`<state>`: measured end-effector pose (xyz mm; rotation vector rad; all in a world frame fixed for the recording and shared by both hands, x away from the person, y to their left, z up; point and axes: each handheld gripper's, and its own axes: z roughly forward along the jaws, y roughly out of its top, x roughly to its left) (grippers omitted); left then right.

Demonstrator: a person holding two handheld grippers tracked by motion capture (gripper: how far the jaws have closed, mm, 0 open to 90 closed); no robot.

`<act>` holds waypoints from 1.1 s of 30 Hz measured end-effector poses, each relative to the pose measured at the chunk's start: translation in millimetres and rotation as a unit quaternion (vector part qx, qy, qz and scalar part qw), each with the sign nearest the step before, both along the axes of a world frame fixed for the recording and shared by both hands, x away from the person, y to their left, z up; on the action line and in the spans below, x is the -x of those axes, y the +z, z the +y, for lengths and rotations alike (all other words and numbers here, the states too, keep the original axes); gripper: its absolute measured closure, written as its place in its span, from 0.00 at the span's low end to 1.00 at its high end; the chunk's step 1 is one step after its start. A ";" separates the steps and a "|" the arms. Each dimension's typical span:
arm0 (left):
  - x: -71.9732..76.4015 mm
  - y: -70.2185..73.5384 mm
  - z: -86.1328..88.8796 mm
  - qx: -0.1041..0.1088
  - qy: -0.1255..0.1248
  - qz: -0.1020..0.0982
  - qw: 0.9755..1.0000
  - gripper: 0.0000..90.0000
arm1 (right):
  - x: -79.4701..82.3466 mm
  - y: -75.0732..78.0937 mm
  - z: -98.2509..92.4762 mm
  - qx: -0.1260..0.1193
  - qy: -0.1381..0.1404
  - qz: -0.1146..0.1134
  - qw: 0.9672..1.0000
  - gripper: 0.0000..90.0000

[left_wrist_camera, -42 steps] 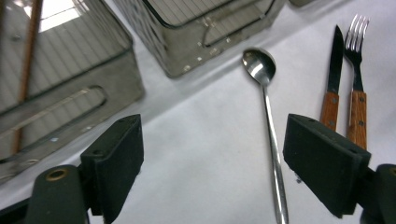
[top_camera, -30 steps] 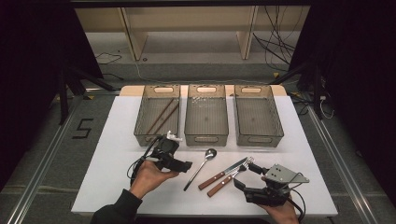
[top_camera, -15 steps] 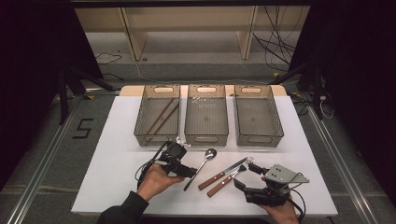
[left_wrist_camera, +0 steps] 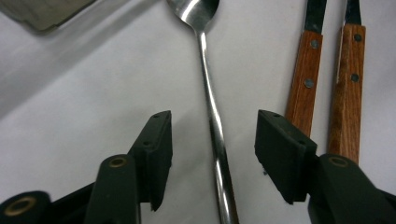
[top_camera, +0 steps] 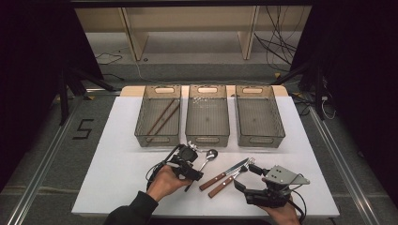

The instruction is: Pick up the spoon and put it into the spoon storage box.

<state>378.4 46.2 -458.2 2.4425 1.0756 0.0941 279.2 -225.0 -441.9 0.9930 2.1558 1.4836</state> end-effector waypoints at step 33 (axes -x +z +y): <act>-9.2 -3.6 -22.3 -0.072 -0.032 0.022 0.997 0.89 | 0.2 0.0 0.1 0.003 0.000 -0.001 1.000 0.27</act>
